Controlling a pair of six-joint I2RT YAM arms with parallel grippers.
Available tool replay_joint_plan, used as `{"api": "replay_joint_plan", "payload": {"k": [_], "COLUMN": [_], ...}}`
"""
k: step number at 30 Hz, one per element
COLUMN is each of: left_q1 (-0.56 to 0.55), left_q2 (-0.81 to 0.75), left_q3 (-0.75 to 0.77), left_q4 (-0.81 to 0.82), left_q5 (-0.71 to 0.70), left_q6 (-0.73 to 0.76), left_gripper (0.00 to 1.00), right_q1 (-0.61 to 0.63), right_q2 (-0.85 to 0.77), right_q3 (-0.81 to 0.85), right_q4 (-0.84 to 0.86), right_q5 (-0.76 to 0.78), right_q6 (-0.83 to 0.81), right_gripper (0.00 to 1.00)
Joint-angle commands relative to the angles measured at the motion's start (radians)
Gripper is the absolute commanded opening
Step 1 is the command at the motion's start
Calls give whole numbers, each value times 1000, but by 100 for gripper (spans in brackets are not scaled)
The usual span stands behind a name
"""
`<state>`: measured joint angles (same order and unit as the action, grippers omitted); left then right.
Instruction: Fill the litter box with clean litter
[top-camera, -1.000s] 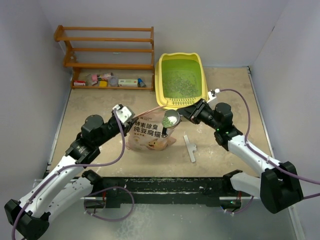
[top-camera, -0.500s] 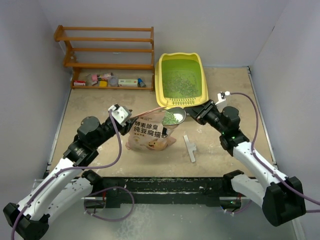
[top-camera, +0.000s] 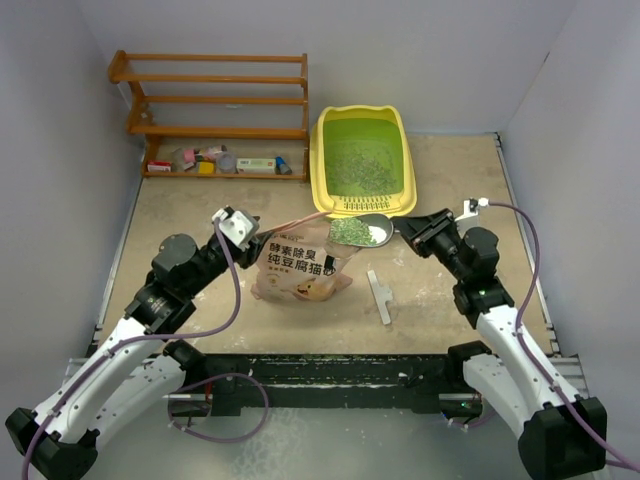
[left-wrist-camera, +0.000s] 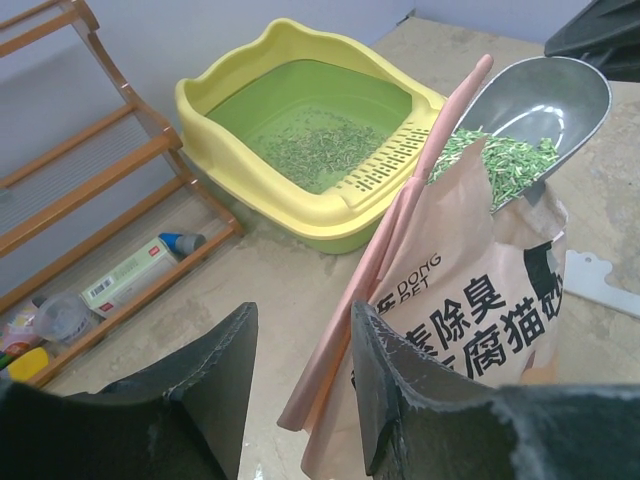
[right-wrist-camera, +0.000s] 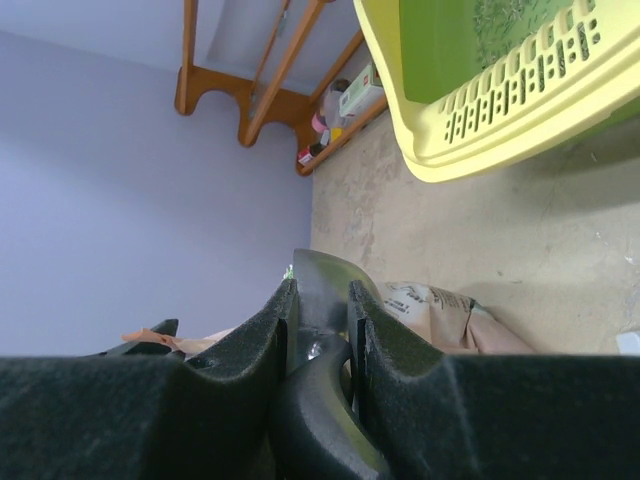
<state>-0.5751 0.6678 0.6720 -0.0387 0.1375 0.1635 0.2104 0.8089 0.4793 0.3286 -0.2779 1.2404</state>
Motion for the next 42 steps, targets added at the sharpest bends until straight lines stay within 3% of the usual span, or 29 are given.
{"api": "replay_joint_plan", "payload": {"k": [1, 12, 29, 42], "left_q1": [7, 6, 6, 6], "left_q2": [-21, -30, -22, -4], "left_q3": [-1, -9, -9, -5], "left_q4": [60, 70, 74, 81], "left_q5": [-42, -79, -73, -76], "left_q6": [-27, -32, -37, -27], "left_gripper": [47, 47, 48, 48], "right_q1": [-18, -41, -93, -202], "right_q2": [-54, -84, 64, 328], "right_q3": [-7, -42, 8, 147], "right_q4": [47, 76, 213, 367], "right_q5": [21, 56, 69, 12], "right_q6": [55, 84, 110, 134], "right_gripper": [0, 0, 0, 0]}}
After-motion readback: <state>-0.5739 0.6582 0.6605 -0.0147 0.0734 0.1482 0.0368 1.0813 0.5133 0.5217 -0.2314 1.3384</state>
